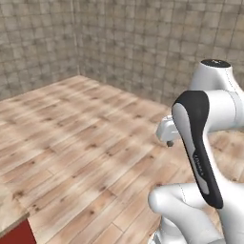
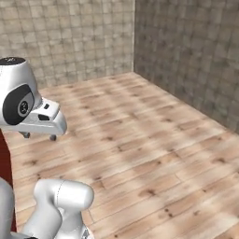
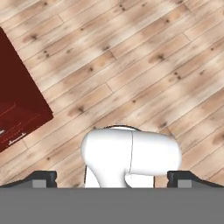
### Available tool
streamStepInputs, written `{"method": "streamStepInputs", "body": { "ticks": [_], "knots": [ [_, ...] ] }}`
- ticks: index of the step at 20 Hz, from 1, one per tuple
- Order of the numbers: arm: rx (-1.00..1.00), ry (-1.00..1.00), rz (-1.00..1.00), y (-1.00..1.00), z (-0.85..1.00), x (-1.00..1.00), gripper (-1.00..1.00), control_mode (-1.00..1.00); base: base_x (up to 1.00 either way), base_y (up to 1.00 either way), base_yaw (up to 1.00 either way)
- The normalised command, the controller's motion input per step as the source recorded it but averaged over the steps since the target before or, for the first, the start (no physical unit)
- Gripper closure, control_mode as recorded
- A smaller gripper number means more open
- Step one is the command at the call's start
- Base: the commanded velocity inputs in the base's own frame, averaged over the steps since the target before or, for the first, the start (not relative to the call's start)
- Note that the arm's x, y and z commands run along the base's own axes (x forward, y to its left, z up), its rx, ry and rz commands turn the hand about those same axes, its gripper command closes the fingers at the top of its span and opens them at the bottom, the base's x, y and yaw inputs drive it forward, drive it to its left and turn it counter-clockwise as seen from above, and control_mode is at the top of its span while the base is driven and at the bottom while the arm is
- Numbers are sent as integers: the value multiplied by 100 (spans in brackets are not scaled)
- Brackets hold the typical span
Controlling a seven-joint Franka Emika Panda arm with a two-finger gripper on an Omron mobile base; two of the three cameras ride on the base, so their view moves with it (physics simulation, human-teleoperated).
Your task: Place two dumplings into each of the tupperware containers and then place the containers in the fridge.
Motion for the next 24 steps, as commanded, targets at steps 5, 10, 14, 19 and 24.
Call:
{"method": "streamStepInputs", "body": {
  "ticks": [5, 10, 14, 19, 24],
  "knots": [
    [0, 0, 0, 0, 0, 0, -100, 100, 100, -31, 67],
    [0, 0, 0, 0, 0, 0, -100, 100, 100, -45, 62],
    [0, 0, 0, 0, 0, 0, -100, 100, 100, -69, 52],
    [0, 0, 0, 0, 0, 0, -100, 100, 100, -81, 40],
    [0, 0, 0, 0, 0, 0, -100, 100, 100, -75, 36]
  ]
}}
